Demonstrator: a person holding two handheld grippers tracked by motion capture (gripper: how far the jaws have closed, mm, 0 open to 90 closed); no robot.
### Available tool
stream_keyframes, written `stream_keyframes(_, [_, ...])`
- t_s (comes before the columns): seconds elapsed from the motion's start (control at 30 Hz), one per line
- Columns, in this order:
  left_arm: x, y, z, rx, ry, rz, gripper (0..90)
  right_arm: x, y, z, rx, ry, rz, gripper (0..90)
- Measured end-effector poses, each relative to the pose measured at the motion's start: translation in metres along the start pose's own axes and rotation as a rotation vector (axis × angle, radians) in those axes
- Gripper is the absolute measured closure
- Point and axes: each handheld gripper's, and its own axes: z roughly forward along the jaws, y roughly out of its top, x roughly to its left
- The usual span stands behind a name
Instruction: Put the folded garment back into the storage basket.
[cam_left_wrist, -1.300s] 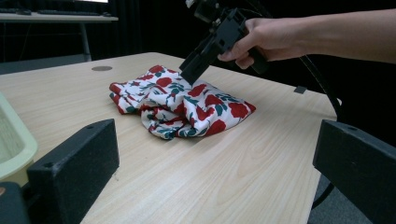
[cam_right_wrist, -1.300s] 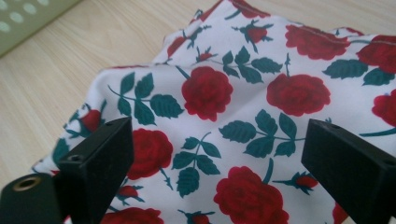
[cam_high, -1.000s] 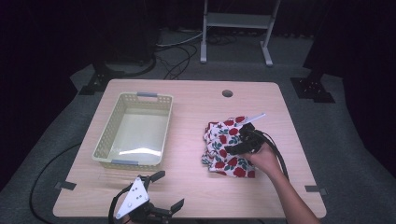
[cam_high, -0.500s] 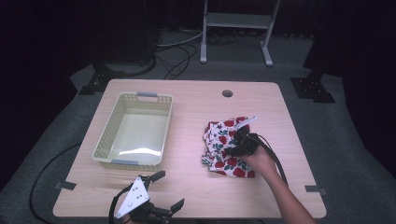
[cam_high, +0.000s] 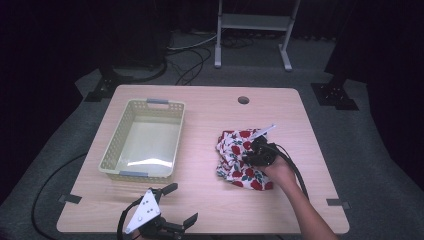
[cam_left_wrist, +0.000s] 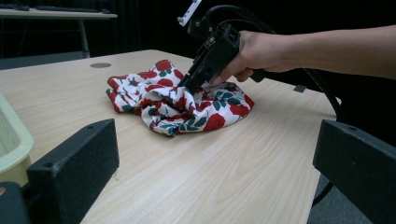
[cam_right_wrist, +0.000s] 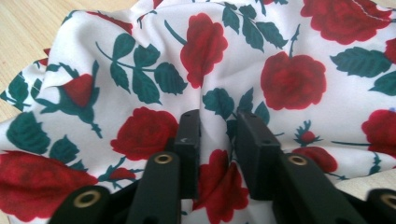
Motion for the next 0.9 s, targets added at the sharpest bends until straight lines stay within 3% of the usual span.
stream_keyframes(0.2, [-0.001,0.0,0.0,0.002,-0.004,0.001,0.0,0.0,-0.002,0.0,-0.024,0.004,0.026,79.0])
stream_keyframes(0.4, [0.0,0.0,0.0,0.002,-0.002,0.005,0.0,0.0,-0.005,-0.001,-0.044,0.012,0.067,80.3])
stream_keyframes(0.57, [0.0,0.0,0.0,0.0,-0.001,0.003,0.0,-0.004,-0.009,-0.006,-0.092,0.075,0.149,80.7])
stream_keyframes(0.9, [0.0,0.0,-0.001,-0.004,-0.001,-0.002,0.0,-0.003,-0.008,-0.031,-0.189,0.15,0.236,80.8])
